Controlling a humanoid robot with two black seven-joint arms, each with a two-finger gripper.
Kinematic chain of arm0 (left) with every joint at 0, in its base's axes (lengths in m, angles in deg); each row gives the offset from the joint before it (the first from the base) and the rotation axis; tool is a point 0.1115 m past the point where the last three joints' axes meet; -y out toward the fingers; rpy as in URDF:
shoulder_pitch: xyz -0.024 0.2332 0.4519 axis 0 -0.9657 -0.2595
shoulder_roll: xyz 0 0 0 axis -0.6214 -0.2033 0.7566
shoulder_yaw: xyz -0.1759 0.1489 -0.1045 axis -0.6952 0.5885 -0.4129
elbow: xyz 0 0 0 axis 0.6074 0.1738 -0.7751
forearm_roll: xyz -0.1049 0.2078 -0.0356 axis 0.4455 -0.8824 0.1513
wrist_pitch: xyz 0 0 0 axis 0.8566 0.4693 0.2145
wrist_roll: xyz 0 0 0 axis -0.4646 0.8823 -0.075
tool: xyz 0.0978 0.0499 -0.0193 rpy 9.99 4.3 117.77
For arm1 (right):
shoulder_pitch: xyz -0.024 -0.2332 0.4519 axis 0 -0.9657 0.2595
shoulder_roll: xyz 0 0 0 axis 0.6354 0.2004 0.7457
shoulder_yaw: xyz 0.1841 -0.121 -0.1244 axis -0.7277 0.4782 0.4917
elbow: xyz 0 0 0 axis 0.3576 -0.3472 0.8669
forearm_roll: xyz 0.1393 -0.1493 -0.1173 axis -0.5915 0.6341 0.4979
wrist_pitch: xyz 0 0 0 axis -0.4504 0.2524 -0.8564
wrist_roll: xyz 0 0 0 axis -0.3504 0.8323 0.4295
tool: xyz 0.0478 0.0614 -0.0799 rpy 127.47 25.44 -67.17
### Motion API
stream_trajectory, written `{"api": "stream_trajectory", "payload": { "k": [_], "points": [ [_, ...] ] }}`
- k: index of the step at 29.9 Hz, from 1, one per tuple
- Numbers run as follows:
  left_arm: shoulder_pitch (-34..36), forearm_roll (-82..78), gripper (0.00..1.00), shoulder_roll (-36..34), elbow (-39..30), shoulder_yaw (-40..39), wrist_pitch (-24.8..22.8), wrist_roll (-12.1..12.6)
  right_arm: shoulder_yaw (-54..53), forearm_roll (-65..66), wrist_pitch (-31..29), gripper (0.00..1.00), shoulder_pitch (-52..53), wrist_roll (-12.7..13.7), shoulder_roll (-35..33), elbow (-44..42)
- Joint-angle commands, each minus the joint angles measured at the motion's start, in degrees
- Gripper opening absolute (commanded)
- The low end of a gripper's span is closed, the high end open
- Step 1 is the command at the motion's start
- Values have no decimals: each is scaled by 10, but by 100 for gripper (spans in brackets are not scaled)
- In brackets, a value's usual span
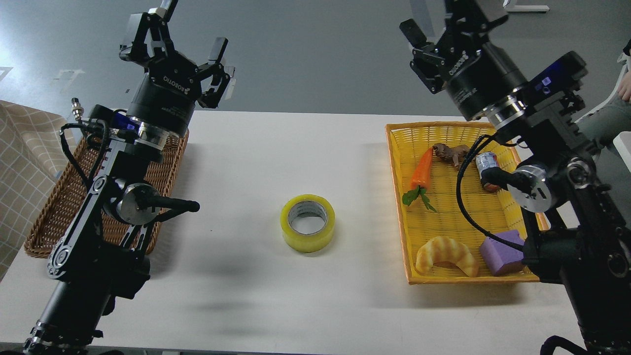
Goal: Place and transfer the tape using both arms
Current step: 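Raise the right gripper away from the tape roll, then reach the left gripper toward the tape roll on the table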
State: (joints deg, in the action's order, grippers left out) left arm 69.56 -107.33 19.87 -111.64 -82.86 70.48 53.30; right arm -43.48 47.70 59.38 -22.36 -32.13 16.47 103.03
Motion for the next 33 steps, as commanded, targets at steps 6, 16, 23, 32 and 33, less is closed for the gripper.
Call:
{"api": "stream_trajectory", "payload": {
  "k": [6, 16, 23, 32, 33],
  "points": [
    [-10, 2, 98, -2, -28, 7, -4, -6, -25, -22, -10, 100, -23, -10, -46, 30],
    [-44, -322, 98, -31, -103, 27, 42, -7, -47, -27, -19, 100, -30, -16, -46, 20],
    [-37, -641, 98, -33, -85, 150, 107, 87, -47, -26, -68, 100, -45, -31, -46, 18],
    [-8, -802, 98, -57, -44, 253, 107, 173, -48, -26, -68, 100, -45, -31, -46, 12],
    [-8, -818, 98, -61, -41, 261, 107, 172, -48, -26, -68, 100, -45, -31, -46, 12]
  ]
}}
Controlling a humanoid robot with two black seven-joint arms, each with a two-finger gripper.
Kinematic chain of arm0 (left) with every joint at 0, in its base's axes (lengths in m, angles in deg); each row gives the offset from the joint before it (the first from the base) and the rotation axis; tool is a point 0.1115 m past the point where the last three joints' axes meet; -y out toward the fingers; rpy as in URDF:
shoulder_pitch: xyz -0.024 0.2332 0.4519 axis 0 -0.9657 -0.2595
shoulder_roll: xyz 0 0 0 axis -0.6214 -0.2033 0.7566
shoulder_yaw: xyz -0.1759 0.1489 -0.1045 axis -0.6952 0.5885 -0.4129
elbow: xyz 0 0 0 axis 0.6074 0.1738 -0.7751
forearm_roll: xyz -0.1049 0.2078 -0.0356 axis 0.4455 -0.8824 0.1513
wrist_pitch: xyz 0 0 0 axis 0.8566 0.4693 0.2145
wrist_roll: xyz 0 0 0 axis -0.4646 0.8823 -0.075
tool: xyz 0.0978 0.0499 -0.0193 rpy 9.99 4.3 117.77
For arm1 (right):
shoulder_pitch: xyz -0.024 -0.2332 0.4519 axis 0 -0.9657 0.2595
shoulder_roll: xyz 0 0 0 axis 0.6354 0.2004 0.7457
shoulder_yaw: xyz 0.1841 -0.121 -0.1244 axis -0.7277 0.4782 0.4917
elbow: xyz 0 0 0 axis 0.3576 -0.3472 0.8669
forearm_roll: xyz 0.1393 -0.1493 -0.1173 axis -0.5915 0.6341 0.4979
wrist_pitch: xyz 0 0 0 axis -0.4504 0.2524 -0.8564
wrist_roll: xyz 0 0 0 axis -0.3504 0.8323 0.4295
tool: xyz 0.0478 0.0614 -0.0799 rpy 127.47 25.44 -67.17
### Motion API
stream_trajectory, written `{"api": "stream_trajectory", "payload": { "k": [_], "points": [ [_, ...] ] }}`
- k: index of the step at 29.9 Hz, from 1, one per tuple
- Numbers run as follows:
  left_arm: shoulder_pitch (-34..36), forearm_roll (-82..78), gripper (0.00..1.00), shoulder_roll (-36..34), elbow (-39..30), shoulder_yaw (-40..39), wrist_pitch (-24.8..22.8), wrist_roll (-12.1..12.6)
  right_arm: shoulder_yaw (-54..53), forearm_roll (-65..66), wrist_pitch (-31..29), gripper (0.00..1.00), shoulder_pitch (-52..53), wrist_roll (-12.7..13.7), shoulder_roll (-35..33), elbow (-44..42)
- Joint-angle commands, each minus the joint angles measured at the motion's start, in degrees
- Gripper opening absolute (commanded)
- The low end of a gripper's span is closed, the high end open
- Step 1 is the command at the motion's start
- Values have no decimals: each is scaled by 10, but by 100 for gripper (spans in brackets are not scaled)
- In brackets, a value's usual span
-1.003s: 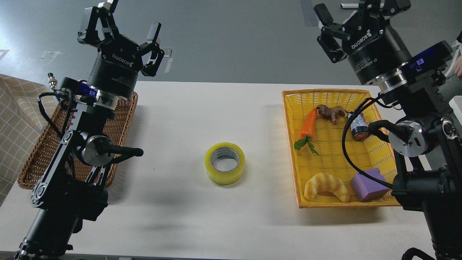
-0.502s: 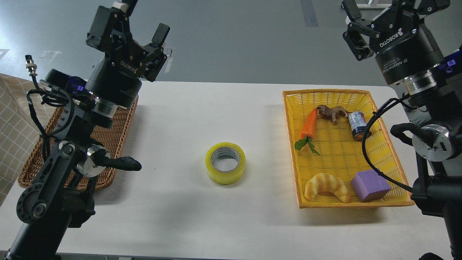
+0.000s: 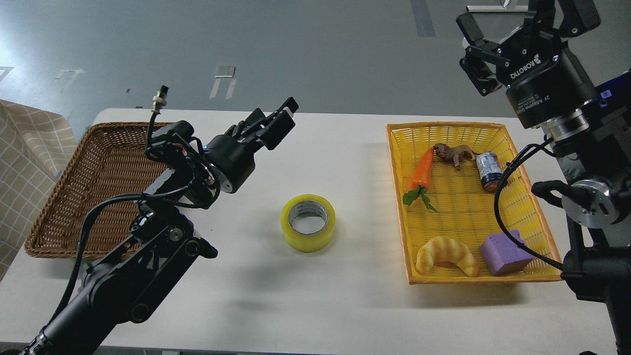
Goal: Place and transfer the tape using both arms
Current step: 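Reach the left gripper toward the tape roll on the table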
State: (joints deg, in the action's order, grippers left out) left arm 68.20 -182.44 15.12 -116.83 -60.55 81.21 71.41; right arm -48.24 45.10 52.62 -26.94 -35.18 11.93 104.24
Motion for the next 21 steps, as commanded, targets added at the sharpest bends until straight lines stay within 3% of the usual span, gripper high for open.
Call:
{"api": "stream_trajectory", "payload": {
  "k": [1, 11, 21],
  "points": [
    [4, -67, 98, -19, 17, 50, 0, -9, 0, 0, 0, 100, 1, 0, -1, 0],
    [4, -67, 98, -66, 77, 125, 0, -17, -4, 0, 0, 100, 0, 0, -1, -2],
    [56, -67, 98, -87, 142, 187, 0, -17, -11, 0, 0, 100, -1, 0, -5, -4]
  ]
}}
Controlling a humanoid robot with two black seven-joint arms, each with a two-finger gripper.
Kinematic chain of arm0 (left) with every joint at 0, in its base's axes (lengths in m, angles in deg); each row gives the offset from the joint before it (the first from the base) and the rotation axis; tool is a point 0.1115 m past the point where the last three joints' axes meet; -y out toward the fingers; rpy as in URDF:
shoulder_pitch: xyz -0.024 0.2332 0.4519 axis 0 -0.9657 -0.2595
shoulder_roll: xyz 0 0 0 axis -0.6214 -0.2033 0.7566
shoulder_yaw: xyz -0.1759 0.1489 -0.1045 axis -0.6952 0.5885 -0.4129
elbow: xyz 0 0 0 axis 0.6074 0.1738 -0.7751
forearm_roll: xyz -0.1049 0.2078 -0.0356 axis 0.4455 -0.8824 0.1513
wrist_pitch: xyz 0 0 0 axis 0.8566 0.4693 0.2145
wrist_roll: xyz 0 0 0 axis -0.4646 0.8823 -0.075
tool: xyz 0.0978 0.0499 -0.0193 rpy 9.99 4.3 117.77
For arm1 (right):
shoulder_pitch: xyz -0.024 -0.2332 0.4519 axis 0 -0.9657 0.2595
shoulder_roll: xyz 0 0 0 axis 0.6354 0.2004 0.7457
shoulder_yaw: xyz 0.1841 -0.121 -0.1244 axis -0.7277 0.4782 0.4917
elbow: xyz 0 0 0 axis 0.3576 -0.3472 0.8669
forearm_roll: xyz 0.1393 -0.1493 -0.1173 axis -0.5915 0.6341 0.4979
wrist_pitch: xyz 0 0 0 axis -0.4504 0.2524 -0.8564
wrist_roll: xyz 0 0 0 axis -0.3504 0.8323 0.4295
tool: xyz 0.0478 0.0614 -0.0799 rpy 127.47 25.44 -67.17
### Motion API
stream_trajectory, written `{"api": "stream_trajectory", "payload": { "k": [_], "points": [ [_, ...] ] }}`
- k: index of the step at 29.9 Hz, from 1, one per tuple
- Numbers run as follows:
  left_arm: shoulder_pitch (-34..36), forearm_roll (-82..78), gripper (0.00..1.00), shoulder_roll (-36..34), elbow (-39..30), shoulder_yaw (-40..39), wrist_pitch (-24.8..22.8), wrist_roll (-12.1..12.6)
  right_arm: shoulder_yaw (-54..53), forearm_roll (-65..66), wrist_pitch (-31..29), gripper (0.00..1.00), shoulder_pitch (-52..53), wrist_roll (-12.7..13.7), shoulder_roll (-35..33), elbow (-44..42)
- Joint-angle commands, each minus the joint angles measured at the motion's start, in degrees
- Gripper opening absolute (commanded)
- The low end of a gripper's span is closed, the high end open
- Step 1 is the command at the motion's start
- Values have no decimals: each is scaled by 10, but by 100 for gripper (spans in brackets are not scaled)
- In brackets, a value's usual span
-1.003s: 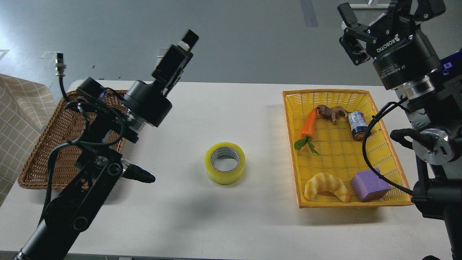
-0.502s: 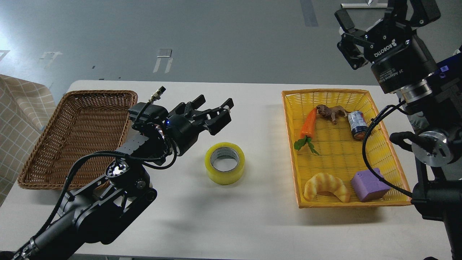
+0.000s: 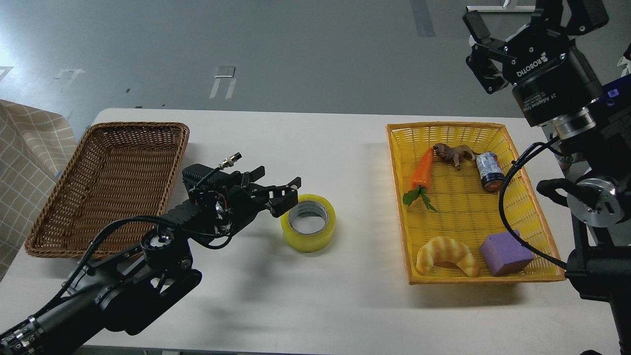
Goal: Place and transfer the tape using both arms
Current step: 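Reach the left gripper toward the tape roll on the table, then close the left gripper on the rim of the tape roll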
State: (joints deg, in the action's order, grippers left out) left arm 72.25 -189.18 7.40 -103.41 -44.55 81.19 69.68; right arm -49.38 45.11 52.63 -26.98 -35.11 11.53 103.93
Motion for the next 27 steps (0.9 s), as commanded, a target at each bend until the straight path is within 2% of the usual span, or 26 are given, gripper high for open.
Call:
{"api": "stream_trajectory", "payload": {
  "k": [1, 4, 23, 27],
  "points": [
    [17, 0, 98, -13, 8, 36, 0, -1, 1, 0, 0, 100, -1, -1, -1, -1],
    [23, 0, 98, -20, 9, 71, -1, 0, 1, 0, 0, 100, -3, 0, -1, -2],
    [17, 0, 98, -17, 13, 81, -6, -1, 1, 0, -1, 100, -9, 0, -1, -15],
    [17, 0, 98, -11, 14, 81, -19, -1, 1, 0, -1, 100, -16, 0, -1, -15]
  ]
}}
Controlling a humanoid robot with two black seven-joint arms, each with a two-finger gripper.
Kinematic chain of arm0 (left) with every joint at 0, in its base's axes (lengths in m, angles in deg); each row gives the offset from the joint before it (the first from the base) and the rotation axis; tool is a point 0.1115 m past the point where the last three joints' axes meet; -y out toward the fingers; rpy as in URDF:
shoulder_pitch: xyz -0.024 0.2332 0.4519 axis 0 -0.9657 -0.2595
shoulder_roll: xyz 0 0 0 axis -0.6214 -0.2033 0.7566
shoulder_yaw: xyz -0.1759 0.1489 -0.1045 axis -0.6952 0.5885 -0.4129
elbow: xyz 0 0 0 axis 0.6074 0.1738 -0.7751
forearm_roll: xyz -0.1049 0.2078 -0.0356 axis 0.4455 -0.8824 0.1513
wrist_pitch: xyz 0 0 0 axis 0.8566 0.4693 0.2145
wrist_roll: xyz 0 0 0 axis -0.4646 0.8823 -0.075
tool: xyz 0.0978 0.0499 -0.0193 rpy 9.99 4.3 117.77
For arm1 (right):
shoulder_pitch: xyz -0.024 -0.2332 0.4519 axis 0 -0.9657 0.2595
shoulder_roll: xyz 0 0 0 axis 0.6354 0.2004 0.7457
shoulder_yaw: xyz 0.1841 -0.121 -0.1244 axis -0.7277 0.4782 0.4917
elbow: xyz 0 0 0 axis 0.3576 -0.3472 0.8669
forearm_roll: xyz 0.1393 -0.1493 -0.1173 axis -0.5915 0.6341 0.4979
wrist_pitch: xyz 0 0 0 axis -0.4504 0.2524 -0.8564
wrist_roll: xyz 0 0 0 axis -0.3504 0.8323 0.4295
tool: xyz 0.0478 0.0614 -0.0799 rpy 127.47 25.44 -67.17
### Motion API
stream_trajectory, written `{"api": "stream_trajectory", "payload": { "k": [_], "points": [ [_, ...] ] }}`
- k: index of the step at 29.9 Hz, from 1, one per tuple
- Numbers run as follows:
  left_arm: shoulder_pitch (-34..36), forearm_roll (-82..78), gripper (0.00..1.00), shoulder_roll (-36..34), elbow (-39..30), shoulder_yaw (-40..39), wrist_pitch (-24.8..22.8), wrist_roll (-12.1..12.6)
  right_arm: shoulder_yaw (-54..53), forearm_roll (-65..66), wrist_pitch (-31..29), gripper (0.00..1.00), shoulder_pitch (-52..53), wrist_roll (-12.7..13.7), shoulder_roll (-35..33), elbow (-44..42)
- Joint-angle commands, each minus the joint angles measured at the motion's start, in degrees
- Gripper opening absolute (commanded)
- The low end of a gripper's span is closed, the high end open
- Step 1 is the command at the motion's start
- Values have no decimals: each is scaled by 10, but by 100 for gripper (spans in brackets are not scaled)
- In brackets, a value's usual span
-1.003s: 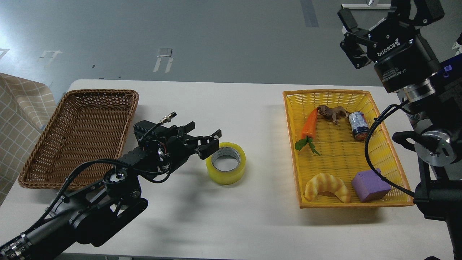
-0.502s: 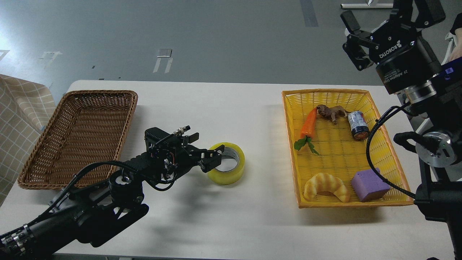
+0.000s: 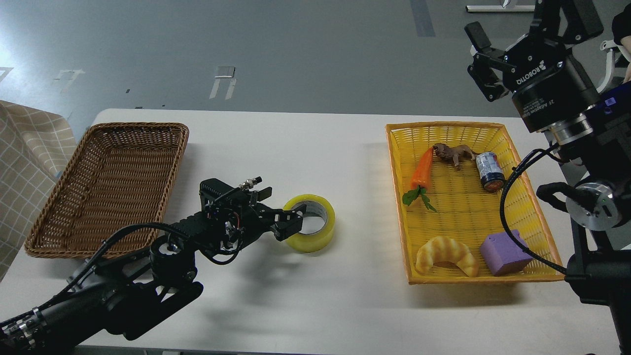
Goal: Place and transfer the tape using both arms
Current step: 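Close the left gripper on the rim of the tape roll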
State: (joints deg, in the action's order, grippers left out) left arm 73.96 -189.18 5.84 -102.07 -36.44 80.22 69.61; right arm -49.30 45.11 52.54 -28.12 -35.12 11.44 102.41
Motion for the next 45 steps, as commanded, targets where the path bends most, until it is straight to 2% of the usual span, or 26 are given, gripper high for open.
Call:
{"api": "stream_trajectory", "payload": {
  "k": [1, 12, 15, 17, 18, 20, 29, 30, 32, 34, 35, 37, 39, 45],
  "points": [
    [0, 0, 98, 6, 2, 0, -11, 0, 0, 0, 0, 100, -5, 0, 0, 0],
    [9, 0, 97, 14, 23, 17, -11, -4, 0, 2, 0, 100, -9, 0, -4, -10],
    [16, 0, 85, 13, 30, 18, -11, -4, -1, 1, 0, 100, -9, 0, -11, -14],
    [19, 0, 74, 13, 37, 18, -11, -15, -1, 1, 1, 100, -9, 0, -11, -14],
    [19, 0, 73, 13, 37, 18, -11, -15, -1, 1, 1, 100, -9, 0, -11, -14],
    [21, 0, 59, 12, 38, 18, -14, -26, 0, 2, 3, 100, -10, 0, -11, -15],
    [31, 0, 56, 12, 45, 26, -18, -27, -1, 3, 3, 100, -22, 0, -13, -19],
    [31, 0, 51, 11, 45, 29, -18, -27, -1, 3, 4, 100, -26, 0, -13, -19],
    [32, 0, 31, 9, 46, 31, -19, -27, -1, 3, 4, 100, -30, 0, -13, -18],
    [37, 0, 19, 8, 54, 31, -27, -27, -1, 4, 6, 100, -32, 1, -17, -19],
    [37, 0, 19, 8, 54, 31, -27, -27, -1, 4, 6, 100, -32, 1, -17, -19],
    [44, 0, 5, 8, 60, 31, -35, -26, -1, 4, 8, 100, -34, 1, -21, -27],
    [45, 0, 0, 8, 60, 31, -36, -26, -1, 4, 10, 100, -34, 1, -21, -31],
    [51, 0, 0, 9, 60, 30, -36, -26, -1, 4, 14, 100, -33, 1, -21, -33]
  ]
}}
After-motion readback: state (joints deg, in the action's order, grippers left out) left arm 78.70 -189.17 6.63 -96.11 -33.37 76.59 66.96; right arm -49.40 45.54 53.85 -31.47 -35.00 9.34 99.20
